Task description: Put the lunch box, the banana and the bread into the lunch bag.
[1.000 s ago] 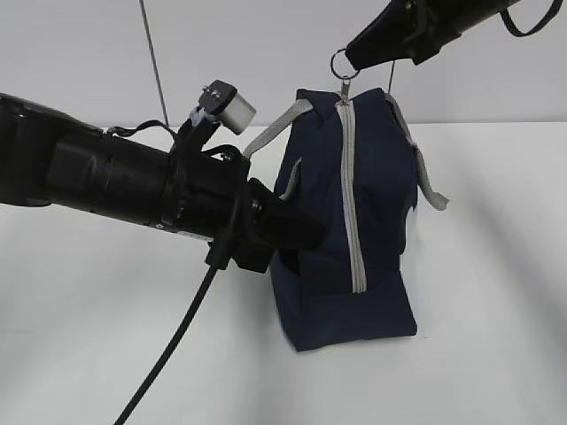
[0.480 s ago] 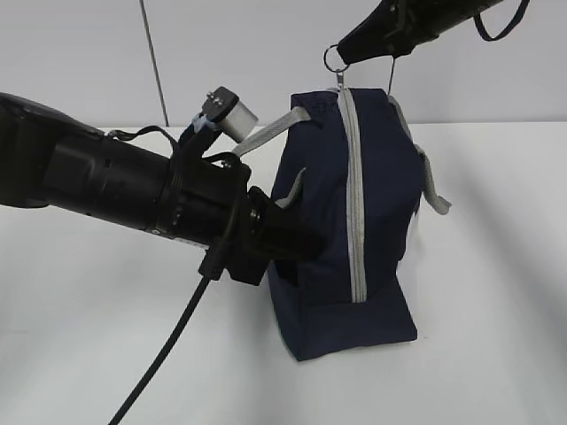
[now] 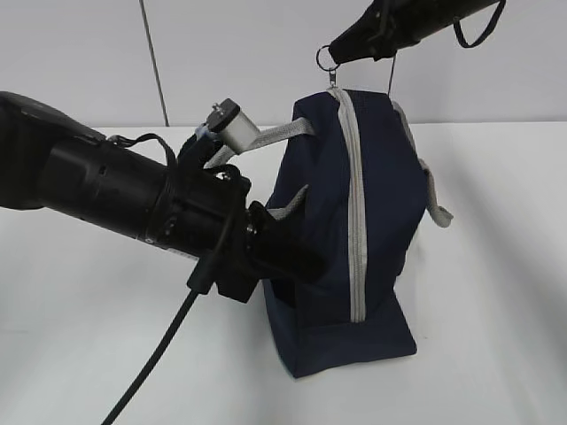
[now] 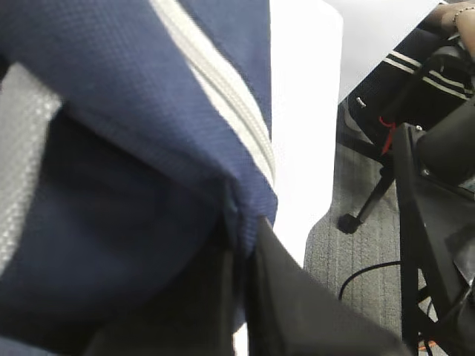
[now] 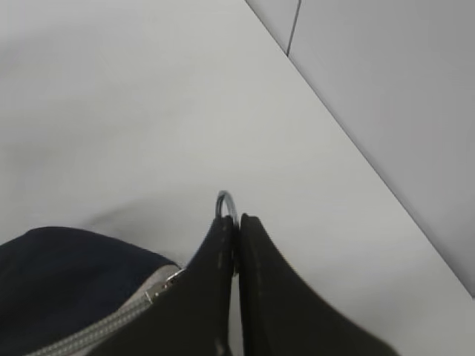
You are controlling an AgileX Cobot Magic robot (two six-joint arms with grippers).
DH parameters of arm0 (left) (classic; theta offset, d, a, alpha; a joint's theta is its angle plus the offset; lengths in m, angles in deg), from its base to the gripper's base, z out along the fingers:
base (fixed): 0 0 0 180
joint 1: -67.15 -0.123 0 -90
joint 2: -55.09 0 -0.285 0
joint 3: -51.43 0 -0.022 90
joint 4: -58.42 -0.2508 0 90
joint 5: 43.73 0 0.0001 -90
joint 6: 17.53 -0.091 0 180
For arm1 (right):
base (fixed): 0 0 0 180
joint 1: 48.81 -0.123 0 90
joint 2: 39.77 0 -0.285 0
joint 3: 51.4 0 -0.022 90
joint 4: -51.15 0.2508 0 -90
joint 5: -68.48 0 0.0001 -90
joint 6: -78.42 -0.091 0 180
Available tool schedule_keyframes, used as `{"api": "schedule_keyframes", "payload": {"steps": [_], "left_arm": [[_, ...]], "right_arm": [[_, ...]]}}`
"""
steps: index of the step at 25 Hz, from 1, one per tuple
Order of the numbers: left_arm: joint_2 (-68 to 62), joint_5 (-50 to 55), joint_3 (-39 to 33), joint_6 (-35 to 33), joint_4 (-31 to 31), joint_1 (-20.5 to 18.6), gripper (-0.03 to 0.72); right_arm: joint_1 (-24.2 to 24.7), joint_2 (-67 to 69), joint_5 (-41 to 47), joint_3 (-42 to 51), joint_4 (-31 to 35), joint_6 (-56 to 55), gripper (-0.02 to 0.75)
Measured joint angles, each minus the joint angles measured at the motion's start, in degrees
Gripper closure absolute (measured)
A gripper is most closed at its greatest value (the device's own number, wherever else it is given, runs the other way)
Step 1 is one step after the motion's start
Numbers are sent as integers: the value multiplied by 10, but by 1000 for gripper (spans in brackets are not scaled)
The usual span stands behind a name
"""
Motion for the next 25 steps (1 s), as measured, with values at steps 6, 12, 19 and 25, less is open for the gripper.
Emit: {"api": "schedule_keyframes", "payload": {"steps": [6,12,19,25], "left_arm": [[0,5,0,18,-15,-1,685],[0,11,0,31,-23,-2,685],[5,17,0,121,-23,-20,627],[38,11,0,206,-23,-63,330]], "right_arm": [[0,44,-17,-25,5,-9,754],[0,58,-11,-31,15,-16,754],[4,58,91,-66,20,-11,754],[4,58,128,-71,22,-9,754]]}}
